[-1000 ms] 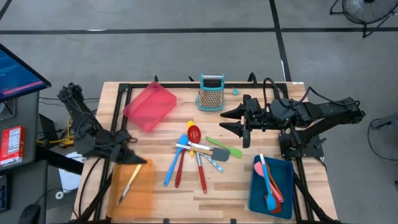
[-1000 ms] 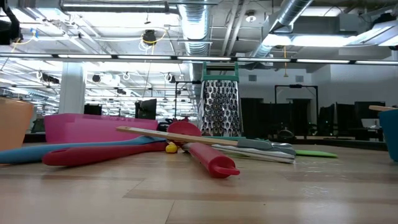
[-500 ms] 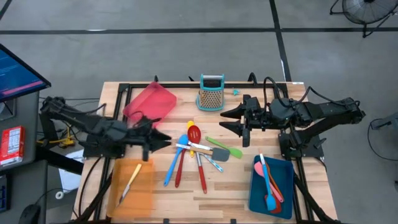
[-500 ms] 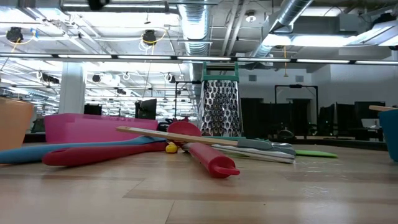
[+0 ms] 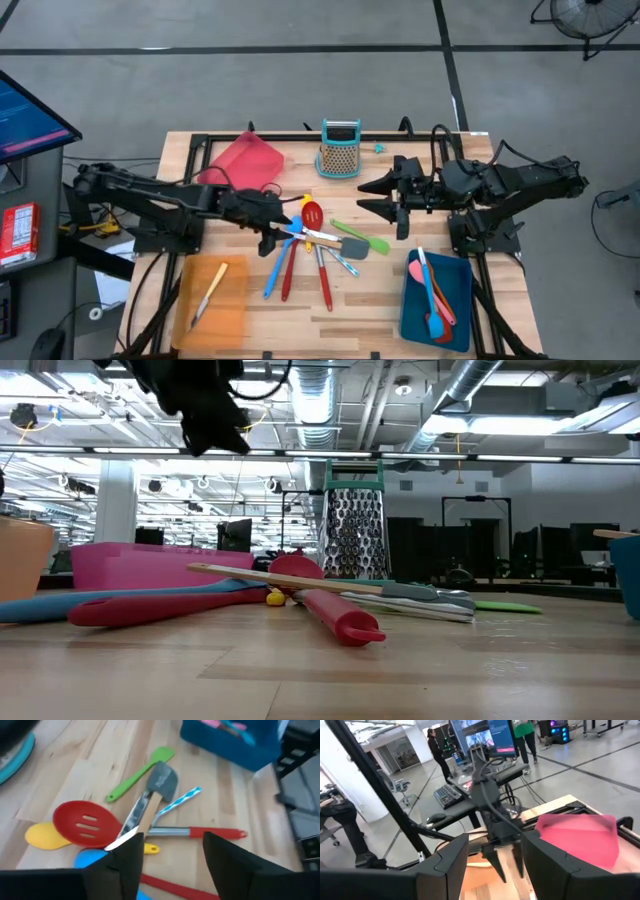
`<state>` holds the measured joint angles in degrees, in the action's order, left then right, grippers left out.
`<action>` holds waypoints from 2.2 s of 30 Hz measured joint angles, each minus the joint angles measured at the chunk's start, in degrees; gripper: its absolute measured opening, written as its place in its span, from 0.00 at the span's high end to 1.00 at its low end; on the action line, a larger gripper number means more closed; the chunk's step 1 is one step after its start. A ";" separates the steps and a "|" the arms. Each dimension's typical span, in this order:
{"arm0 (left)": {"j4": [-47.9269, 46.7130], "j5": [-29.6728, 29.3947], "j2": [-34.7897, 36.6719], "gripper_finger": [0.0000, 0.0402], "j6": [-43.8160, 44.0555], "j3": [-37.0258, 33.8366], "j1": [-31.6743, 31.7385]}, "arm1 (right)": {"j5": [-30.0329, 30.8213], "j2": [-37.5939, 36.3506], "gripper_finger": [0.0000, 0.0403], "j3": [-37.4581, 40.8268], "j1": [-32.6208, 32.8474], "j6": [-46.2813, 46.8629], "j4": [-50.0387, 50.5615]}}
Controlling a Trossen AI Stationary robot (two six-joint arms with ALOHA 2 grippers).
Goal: Pick & Place Kitchen Items
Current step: Put the gray spatula into the blue bin
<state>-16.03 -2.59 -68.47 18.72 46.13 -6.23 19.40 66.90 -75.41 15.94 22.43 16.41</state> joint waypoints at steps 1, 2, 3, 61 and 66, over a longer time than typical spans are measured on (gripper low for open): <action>-0.02 -0.04 -0.62 0.51 -0.87 0.00 0.13 | 0.00 -0.12 0.55 0.02 0.25 0.03 0.10; -0.02 -0.24 -1.20 0.48 -2.08 0.00 0.18 | 0.04 -0.18 0.55 0.02 0.37 0.05 -0.18; 0.02 -0.77 -1.82 0.46 -3.40 0.00 0.18 | 0.08 -0.31 0.55 -0.01 0.52 0.09 -0.27; 6.74 -9.57 -26.28 0.58 -20.42 -0.04 -0.27 | 0.06 -0.55 0.55 -0.03 0.48 0.11 3.34; 6.54 -9.64 -26.23 0.71 -20.42 -0.04 -0.23 | 0.04 -0.55 0.55 -0.03 0.48 0.11 3.34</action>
<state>-9.49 -12.23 -94.70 -1.69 46.09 -6.46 19.44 66.35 -75.44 16.43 22.54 19.75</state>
